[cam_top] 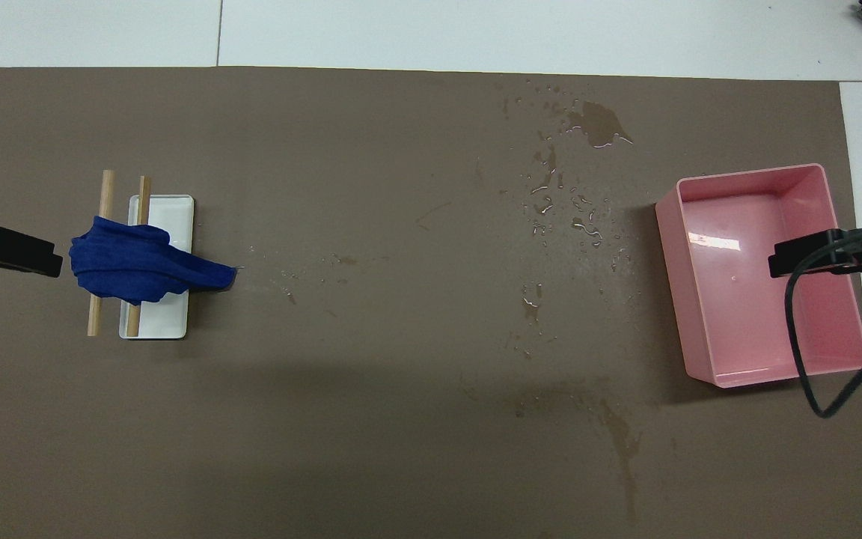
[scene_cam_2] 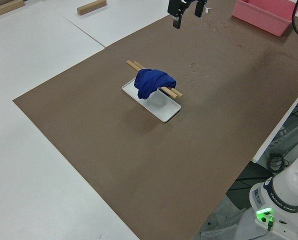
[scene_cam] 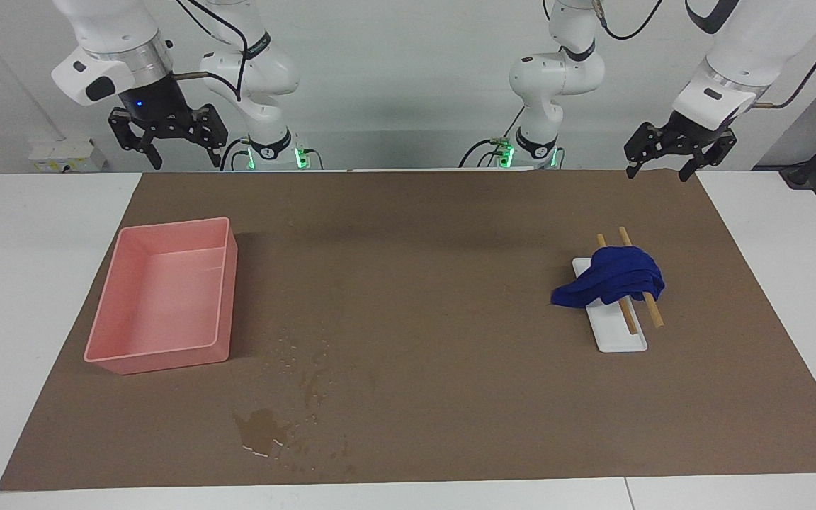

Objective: Wipe water with towel using both arms
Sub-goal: 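Move the left gripper down onto the blue cloth on the tray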

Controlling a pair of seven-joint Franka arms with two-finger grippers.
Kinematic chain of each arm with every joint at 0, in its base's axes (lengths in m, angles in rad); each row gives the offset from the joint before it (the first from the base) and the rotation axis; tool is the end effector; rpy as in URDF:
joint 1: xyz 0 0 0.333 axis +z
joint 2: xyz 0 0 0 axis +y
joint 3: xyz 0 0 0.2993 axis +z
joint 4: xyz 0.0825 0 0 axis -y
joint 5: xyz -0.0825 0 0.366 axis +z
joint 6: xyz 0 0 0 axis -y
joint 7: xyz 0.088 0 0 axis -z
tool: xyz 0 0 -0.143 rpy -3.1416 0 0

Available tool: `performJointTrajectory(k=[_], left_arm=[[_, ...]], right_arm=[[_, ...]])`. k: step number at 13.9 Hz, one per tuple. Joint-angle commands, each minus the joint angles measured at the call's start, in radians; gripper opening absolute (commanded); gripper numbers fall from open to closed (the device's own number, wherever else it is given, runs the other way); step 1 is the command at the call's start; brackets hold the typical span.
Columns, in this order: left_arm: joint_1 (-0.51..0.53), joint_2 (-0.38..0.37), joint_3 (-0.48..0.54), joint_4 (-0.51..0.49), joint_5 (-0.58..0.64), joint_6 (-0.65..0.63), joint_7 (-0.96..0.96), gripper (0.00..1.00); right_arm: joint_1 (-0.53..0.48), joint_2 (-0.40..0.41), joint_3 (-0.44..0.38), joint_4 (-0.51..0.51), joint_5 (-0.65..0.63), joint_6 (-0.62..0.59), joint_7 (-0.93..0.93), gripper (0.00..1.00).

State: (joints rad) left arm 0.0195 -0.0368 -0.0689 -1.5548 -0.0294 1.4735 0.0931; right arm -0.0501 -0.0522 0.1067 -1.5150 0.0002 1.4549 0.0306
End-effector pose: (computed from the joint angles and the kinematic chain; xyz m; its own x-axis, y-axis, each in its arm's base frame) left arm 0.5133 -0.0304 0.5901 0.9886 -0.1446 -0.0419 -0.1434 -0.9892 0.0309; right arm 0.5078 0.0303 0.6138 0.9996 0.0258 -0.0080 0.0259 -0.9996 0.0056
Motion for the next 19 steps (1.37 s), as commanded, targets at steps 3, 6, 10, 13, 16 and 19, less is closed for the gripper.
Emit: performJointTrajectory(k=[3, 6, 10, 13, 16, 19], left_arm=[[0.007, -0.023, -0.002, -0.039, -0.007, 0.042, -0.007, 1.00], [0.043, -0.112, 0.003, -0.280, -0.001, 0.319, -0.015, 1.00], [0.076, -0.042, 0.001, -0.396, 0.068, 0.591, -0.106, 1.00], [0.082, 0.054, 0.001, -0.436, 0.126, 0.749, -0.257, 1.00], [0.070, 0.066, 0.001, -0.531, 0.126, 0.853, -0.358, 1.00], [0.068, 0.049, 0.001, -0.577, 0.126, 0.847, -0.388, 1.00]], right_arm=[[-0.017, -0.020, 0.010, -0.024, -0.009, 0.012, -0.020, 1.00], [-0.017, -0.020, 0.010, -0.024, -0.009, 0.012, -0.020, 1.00], [-0.017, -0.020, 0.010, -0.024, -0.009, 0.012, -0.020, 1.00], [-0.017, -0.020, 0.010, -0.024, -0.009, 0.012, -0.020, 1.00], [-0.017, -0.020, 0.010, -0.024, -0.009, 0.012, -0.020, 1.00], [-0.017, -0.020, 0.010, -0.024, -0.009, 0.012, -0.020, 1.00]])
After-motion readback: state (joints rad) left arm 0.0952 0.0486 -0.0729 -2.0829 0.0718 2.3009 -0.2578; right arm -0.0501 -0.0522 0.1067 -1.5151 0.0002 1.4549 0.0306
